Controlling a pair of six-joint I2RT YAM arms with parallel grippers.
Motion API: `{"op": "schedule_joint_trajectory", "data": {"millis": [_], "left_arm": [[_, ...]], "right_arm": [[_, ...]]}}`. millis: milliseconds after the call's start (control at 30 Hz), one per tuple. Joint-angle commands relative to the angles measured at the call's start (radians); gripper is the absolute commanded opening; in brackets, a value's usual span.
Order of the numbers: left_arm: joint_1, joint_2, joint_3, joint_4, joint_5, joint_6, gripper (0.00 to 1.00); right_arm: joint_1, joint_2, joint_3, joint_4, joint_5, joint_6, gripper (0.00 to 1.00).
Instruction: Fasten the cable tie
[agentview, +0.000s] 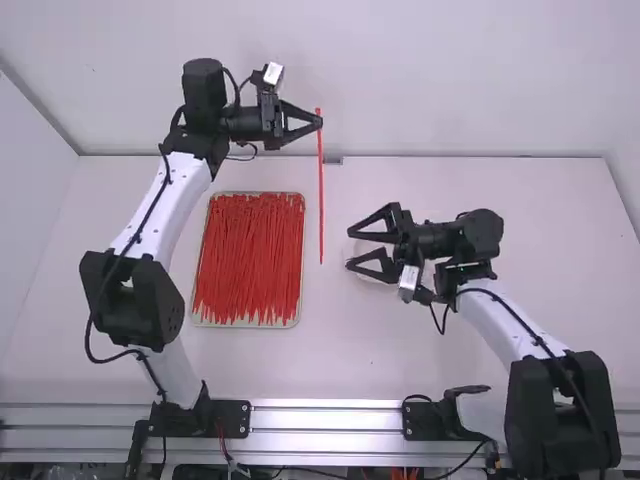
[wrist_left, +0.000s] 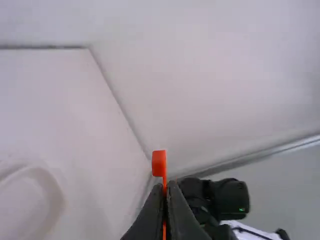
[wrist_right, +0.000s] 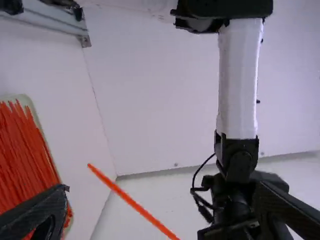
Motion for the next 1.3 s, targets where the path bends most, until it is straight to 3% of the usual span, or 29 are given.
{"op": "schedule_joint_trajectory", "data": {"millis": [0,167,267,333,700,800,1067,1267], "left_arm": [[-0.03,0.003,0.01,0.003,0.087,-0.095,0.02],[-0.047,0.003,0.01,-0.073,0.097,-0.131,0.02],[-0.05,0.003,0.01,-0.128,0.096,-0.129,0.02],[-0.053,0.003,0.01,-0.185,0.079,-0.109,0.02],[-0.053,0.003,0.01,-0.248,0.016,-0.093,0.02],[-0.055,0.003,0.01,-0.248,-0.011,-0.092,0.02],[-0.056,0.003,0.003,-0.248,-0.033,-0.093,0.02],[-0.06,0.003,0.003,-0.239,-0.037,-0.093,0.02]], "right_arm": [[0.013,-0.013,-0.003,0.005,0.021,-0.084,0.99],[0.04,-0.013,-0.003,0.014,0.033,-0.15,1.0],[0.06,-0.013,-0.003,0.042,0.06,-0.147,0.93],[0.083,-0.013,-0.003,0.069,0.096,-0.144,0.83],[0.136,-0.014,-0.003,0.086,0.193,-0.143,0.55],[0.137,-0.015,-0.003,0.087,0.198,-0.143,0.41],[0.135,-0.015,-0.003,0.09,0.214,-0.143,0.32],[0.136,-0.015,-0.003,0.089,0.228,-0.142,0.09]]}}
